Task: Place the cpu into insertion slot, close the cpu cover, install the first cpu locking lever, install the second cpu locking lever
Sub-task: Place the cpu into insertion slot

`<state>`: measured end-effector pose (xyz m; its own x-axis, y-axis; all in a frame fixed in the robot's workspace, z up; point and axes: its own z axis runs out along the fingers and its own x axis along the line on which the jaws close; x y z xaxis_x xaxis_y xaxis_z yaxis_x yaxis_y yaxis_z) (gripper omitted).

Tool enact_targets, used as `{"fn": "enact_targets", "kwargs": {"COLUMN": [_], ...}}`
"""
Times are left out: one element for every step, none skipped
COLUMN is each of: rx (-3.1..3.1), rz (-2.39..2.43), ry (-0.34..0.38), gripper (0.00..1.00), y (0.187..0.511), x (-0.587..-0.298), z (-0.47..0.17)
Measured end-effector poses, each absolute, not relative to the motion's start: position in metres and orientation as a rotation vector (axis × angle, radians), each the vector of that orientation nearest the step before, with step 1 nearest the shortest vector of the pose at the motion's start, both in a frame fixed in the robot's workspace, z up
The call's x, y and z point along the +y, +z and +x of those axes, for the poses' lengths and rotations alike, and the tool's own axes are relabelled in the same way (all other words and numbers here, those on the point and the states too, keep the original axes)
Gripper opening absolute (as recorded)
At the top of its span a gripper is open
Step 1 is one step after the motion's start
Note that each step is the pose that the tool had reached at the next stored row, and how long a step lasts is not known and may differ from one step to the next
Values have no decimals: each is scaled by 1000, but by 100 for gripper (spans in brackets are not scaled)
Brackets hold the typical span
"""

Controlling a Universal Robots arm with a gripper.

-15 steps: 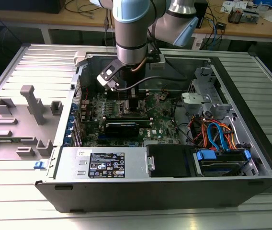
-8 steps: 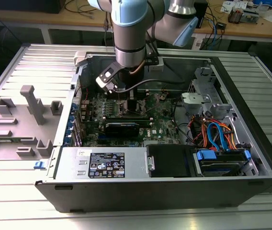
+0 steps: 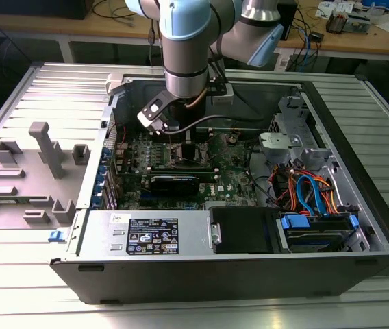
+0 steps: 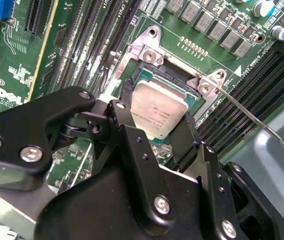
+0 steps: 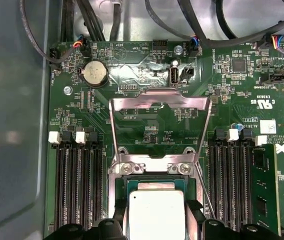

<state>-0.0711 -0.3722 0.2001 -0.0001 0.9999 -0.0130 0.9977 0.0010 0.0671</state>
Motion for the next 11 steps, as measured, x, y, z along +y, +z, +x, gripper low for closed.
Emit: {"fn": "enact_targets", "kwargs": {"rx": [2180,2176,2174,2172,2171,2168,2168,2168,2168,2168,2168], "rz": [2182,2185,2188,2189,2191,2193,2194,2194,2194,2194,2194], "ry": [59,59,58,58,58,58,58,58,58,58,58], "gripper": [54,54,54,54,54,54,54,54,54,54,54], "y": [200,199,199,198,198,197,197,197,197,197,197], "x": [-372,-372,-372,-372,-372,-372,-372,-372,-372,-372,-372], "z": [-71,-71,-71,-71,-71,-71,-71,-71,-71,-71,-71]}}
